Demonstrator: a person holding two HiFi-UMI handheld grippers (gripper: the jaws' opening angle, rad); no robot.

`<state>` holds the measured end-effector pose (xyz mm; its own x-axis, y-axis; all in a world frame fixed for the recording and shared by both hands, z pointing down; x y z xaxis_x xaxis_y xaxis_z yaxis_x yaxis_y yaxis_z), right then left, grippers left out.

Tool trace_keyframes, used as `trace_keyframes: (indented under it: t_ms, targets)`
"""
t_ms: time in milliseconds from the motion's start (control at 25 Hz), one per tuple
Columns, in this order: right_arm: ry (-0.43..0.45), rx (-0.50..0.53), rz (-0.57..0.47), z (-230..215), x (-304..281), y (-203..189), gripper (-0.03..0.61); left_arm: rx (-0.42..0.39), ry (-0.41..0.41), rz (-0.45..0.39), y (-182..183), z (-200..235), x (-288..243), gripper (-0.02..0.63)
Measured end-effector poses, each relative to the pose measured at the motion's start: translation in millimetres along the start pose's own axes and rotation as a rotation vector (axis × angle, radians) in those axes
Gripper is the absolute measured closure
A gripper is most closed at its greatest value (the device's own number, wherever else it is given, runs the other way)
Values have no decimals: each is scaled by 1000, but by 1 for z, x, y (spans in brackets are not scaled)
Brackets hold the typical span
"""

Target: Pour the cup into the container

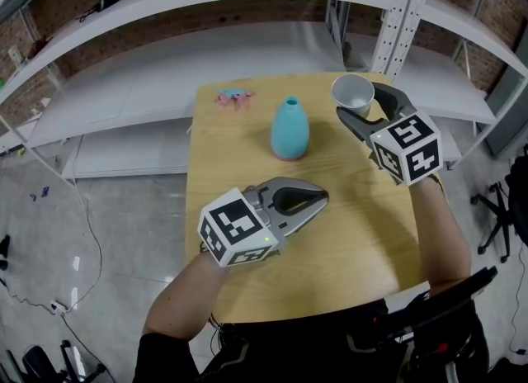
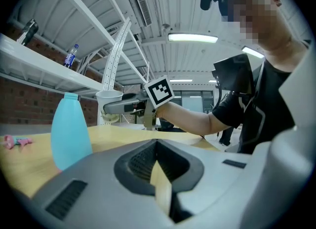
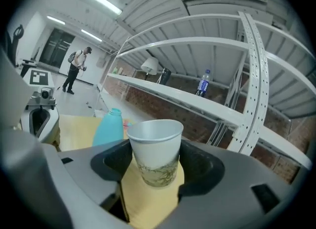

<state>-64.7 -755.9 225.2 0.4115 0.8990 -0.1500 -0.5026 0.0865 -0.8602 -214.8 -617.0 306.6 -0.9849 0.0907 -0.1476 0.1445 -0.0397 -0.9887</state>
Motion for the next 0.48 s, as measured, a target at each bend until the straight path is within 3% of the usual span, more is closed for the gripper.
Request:
trace_keyframes:
  t_ms: [480]
  targets:
    - [-29,230,-53,26,-6,41,276,-4,-5,-2,0,0,0,612]
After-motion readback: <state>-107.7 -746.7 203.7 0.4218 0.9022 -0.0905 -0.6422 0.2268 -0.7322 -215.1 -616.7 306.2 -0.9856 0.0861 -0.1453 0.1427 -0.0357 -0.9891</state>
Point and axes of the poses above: the fingertips, and each gripper's own axes: x backward along the fingers, z to its left, y out of its top, the point moved 8 cm from there along x, backward along the fingers, and after that the axes turned 15 degrees about -y, right-handed, at the moved point
